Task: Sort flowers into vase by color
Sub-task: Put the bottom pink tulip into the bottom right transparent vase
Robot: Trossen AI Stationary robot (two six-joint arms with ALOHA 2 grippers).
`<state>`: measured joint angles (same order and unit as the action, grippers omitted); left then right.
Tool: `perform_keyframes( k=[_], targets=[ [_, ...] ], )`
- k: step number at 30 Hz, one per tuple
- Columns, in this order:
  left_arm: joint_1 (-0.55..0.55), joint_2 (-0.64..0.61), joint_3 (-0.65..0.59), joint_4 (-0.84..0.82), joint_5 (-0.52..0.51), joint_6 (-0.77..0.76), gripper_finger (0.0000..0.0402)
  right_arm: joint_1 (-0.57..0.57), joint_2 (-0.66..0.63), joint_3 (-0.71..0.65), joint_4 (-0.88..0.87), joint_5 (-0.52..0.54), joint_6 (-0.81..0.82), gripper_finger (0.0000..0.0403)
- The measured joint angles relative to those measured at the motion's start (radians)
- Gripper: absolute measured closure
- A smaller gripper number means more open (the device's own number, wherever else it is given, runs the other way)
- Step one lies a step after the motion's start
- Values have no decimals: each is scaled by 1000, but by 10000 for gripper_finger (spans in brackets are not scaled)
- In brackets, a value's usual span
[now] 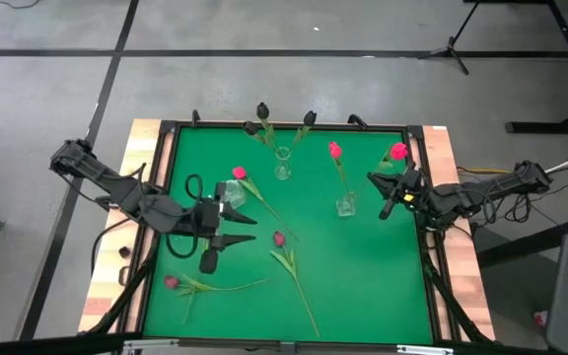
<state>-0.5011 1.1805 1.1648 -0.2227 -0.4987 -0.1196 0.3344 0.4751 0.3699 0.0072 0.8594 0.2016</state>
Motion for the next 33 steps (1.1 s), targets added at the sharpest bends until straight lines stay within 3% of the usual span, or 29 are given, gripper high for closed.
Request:
perform_keyframes(
  k=[12, 26, 29, 33],
  targets=[
    [0, -14, -1, -5, -16, 23, 256, -193, 62, -6, 0, -243, 76, 398],
    [0, -30, -1, -13, -23, 26, 256, -224, 178, -6, 44, -330, 113, 396],
    [0, -30, -1, -15, -37, 26, 256, -224, 178, -6, 36, -349, 129, 376],
    [0, -30, -1, -42, -77, 21, 256, -224, 177, -6, 24, -391, 135, 312]
  ],
)
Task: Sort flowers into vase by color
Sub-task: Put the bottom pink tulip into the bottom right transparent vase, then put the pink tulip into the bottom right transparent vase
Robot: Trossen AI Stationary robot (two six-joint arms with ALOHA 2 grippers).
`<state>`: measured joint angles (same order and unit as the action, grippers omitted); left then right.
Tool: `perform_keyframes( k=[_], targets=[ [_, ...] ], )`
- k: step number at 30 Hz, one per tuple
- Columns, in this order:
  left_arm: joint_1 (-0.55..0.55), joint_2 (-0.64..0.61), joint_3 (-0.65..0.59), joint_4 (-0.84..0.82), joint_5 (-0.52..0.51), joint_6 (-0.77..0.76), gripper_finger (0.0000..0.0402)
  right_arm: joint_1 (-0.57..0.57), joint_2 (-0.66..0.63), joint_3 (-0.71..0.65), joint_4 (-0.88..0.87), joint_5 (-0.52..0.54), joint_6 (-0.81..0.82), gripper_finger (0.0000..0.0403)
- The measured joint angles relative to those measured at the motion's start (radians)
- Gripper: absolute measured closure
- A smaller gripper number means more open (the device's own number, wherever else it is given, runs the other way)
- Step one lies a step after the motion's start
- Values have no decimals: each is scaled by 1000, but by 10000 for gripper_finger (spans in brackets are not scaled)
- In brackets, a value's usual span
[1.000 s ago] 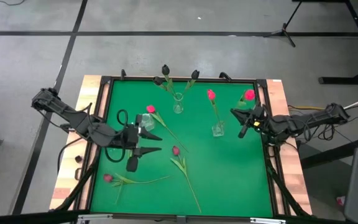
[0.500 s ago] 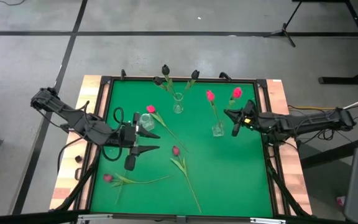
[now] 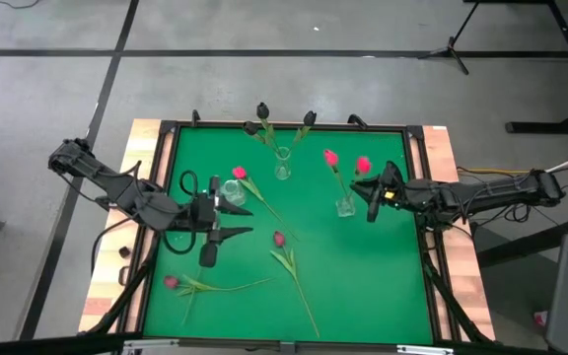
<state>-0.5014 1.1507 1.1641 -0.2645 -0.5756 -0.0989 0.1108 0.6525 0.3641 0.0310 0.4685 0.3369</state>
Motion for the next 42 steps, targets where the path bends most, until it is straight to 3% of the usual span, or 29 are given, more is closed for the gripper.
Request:
perform_keyframes(
  k=[6, 11, 24, 28, 31, 36, 42],
  targets=[
    [-2, 0, 0, -97, -144, -29, 256, 0, 0, 0, -10, -9, 11, 216],
    [-21, 0, 0, -161, -163, -118, 256, 0, -14, 0, -12, -10, 18, 181],
    [-128, 1, 0, -224, -197, -206, 256, 0, -132, 7, -15, -107, 0, 198],
    [-150, 1, 0, -224, -201, -206, 256, 1, -174, 57, -1, -215, -27, 201],
    [-159, 1, 0, -224, -201, -208, 256, 2, -178, 103, 23, -366, -27, 201],
    [-170, 1, 0, -223, -201, -208, 256, 56, -119, 136, 143, -597, 1, 201],
    [-186, 1, 0, -223, -202, -208, 256, 277, 76, 191, 291, -613, -2, 201]
  ],
)
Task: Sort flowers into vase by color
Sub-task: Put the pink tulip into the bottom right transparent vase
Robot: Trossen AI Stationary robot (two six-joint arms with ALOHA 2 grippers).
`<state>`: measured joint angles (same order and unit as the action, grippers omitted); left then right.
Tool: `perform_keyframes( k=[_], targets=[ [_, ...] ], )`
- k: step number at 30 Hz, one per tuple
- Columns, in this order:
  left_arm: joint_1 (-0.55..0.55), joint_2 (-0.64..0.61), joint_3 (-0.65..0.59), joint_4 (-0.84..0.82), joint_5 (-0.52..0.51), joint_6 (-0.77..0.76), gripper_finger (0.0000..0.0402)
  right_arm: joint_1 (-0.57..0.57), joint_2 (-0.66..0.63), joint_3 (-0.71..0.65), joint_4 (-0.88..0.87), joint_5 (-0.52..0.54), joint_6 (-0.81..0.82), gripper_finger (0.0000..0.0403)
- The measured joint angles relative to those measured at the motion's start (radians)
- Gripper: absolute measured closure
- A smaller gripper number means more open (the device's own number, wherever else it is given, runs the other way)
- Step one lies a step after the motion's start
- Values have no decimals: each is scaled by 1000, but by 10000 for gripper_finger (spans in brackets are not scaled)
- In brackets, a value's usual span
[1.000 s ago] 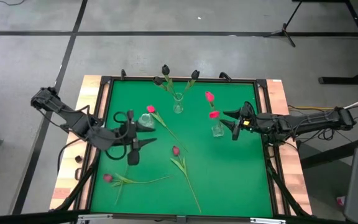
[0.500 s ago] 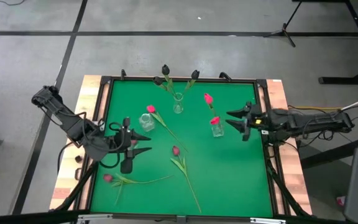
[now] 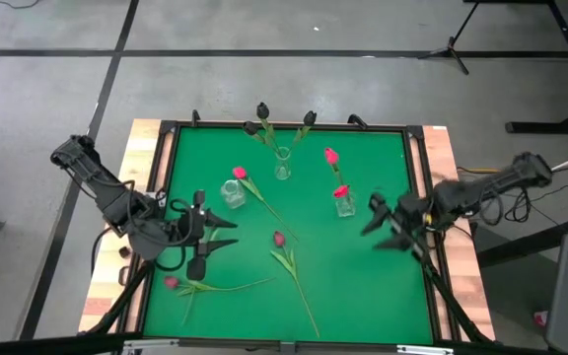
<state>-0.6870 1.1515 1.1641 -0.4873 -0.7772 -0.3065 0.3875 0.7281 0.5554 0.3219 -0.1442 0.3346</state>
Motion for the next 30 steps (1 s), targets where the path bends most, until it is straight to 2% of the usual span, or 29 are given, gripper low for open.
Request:
perform_keyframes(
  k=[3, 7, 10, 13, 18, 20, 24, 26, 30],
  targets=[
    [-10, 0, 0, 0, -9, 0, 256, 129, 128, 61, 28, 73, -32, 201],
    [-34, 0, 0, 1, -74, 2, 256, 277, 307, 173, 37, 288, -74, 201],
    [-51, 0, 0, 1, -147, 2, 256, 331, 446, 269, 19, 448, -96, 201],
    [-69, 0, 0, 2, -206, -1, 256, 358, 573, 367, 11, 668, -135, 201],
    [-97, 0, 0, 2, -231, -6, 256, 358, 735, 474, -102, 1062, -125, 201],
    [-107, 0, 0, 1, -236, -5, 256, 321, 779, 488, -94, 1087, -74, 201],
    [-123, -1, 0, 1, -236, -5, 256, 222, 857, 489, -89, 924, 85, 201],
    [-133, -1, 0, 0, -237, -5, 256, 186, 898, 488, -96, 883, 132, 201],
    [-146, -1, 0, -1, -237, -5, 256, 129, 962, 488, -87, 897, 164, 201]
  ],
)
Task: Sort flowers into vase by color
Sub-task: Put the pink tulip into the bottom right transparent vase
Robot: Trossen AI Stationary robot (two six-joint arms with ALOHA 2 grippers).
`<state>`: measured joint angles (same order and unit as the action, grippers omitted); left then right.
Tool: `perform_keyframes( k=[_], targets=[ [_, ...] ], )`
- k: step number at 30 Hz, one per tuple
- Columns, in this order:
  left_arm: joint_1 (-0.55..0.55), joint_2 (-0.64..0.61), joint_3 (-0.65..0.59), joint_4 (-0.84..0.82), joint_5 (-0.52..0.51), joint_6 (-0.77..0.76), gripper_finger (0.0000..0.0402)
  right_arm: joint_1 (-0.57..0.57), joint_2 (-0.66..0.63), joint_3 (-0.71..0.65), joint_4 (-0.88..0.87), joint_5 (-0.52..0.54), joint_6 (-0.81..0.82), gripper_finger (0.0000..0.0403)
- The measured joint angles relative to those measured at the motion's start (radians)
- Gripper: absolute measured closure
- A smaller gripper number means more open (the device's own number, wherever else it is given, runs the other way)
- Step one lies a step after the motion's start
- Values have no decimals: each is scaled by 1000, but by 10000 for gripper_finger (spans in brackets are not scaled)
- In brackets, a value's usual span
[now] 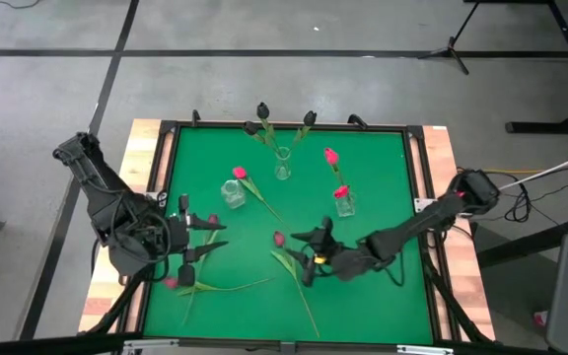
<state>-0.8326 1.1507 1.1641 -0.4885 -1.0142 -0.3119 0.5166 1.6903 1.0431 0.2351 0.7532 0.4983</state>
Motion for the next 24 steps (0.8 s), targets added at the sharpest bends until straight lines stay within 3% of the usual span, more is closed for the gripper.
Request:
perform_keyframes(
  k=[7, 24],
  targets=[
    [-5, 0, 0, 0, 0, -6, 256, -47, 102, 0, 0, 143, 86, 201],
    [-5, 0, 0, -1, 1, -22, 256, -174, 301, 0, 74, 21, 204, 201]
  ],
)
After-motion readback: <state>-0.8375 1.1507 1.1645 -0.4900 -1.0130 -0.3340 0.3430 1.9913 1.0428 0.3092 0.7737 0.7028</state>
